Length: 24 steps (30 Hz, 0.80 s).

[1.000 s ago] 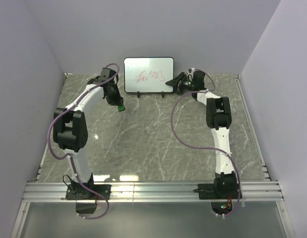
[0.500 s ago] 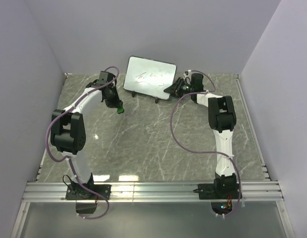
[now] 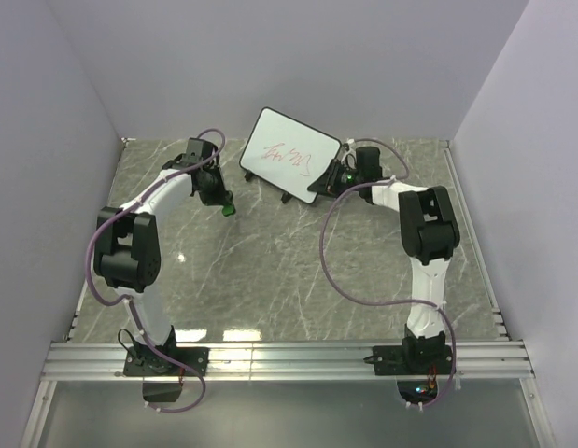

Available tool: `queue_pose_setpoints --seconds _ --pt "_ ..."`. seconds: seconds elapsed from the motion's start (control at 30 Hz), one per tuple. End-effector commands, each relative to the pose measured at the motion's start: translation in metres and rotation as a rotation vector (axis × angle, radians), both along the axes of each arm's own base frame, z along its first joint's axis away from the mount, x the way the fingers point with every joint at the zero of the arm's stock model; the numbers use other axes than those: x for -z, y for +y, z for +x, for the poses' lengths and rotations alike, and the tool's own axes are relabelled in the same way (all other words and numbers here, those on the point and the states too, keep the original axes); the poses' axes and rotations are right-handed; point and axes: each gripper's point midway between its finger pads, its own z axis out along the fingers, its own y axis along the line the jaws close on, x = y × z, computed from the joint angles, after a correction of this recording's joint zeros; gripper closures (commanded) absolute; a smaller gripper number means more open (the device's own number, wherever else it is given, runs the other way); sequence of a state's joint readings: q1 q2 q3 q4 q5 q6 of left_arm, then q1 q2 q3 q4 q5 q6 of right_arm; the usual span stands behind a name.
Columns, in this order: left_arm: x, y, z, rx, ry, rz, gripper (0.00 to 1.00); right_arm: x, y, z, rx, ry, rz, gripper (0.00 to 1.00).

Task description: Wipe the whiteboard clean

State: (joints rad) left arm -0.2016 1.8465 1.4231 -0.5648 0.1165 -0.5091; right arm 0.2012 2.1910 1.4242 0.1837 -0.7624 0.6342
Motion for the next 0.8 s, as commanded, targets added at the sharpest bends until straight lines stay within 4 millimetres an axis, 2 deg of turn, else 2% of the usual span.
queue_pose_setpoints --seconds 0.0,0.03,0.1,0.13,0.2,0.3,0.33,0.4,0.43,0.5,0.6,0.67,0.7,0.77 --pt "-0.027 -0.002 0.012 0.013 -0.097 -0.018 1.00 -0.005 0.011 -0.036 -0.080 -0.010 -0.078 1.00" --pt "-0.027 -0.003 0.014 0.014 -0.100 -0.020 1.00 -0.005 0.018 -0.047 -0.104 -0.007 -0.081 1.00" --pt "-0.030 -0.005 0.020 0.017 -0.106 -0.027 1.00 -0.004 0.026 -0.059 -0.127 -0.005 -0.082 1.00" --pt "-0.035 -0.007 0.023 0.018 -0.118 -0.036 1.00 -0.001 0.039 -0.068 -0.155 -0.002 -0.085 1.00" --pt "-0.034 -0.011 0.027 0.023 -0.113 -0.055 1.00 0.009 0.049 -0.072 -0.172 0.016 -0.102 1.00" --pt "-0.040 -0.015 0.037 0.023 -0.125 -0.069 1.00 0.006 0.070 -0.066 -0.197 0.004 -0.106 1.00" --pt "-0.046 -0.016 0.043 0.021 -0.140 -0.074 1.00 0.005 0.076 -0.056 -0.193 -0.008 -0.108 1.00" --pt "-0.047 -0.019 0.048 0.026 -0.140 -0.075 1.00 0.013 0.080 -0.049 -0.187 0.011 -0.113 1.00" --pt "-0.056 -0.021 0.054 0.027 -0.162 -0.076 1.00 0.006 0.082 -0.040 -0.178 -0.010 -0.112 1.00" --pt "-0.061 -0.024 0.057 0.034 -0.171 -0.072 1.00 0.011 0.081 -0.036 -0.176 0.000 -0.126 1.00" --pt "-0.073 -0.032 0.058 0.051 -0.202 -0.066 1.00 0.001 0.073 -0.025 -0.153 -0.012 -0.131 1.00" --pt "-0.070 -0.033 0.053 0.055 -0.196 -0.070 1.00 -0.017 0.065 -0.014 -0.125 -0.044 -0.132 1.00" --pt "-0.073 -0.031 0.052 0.054 -0.204 -0.068 1.00 -0.032 0.053 -0.005 -0.096 -0.067 -0.137 1.00" --pt "-0.065 -0.028 0.046 0.049 -0.192 -0.055 1.00 -0.056 0.039 0.011 -0.056 -0.112 -0.131 1.00"
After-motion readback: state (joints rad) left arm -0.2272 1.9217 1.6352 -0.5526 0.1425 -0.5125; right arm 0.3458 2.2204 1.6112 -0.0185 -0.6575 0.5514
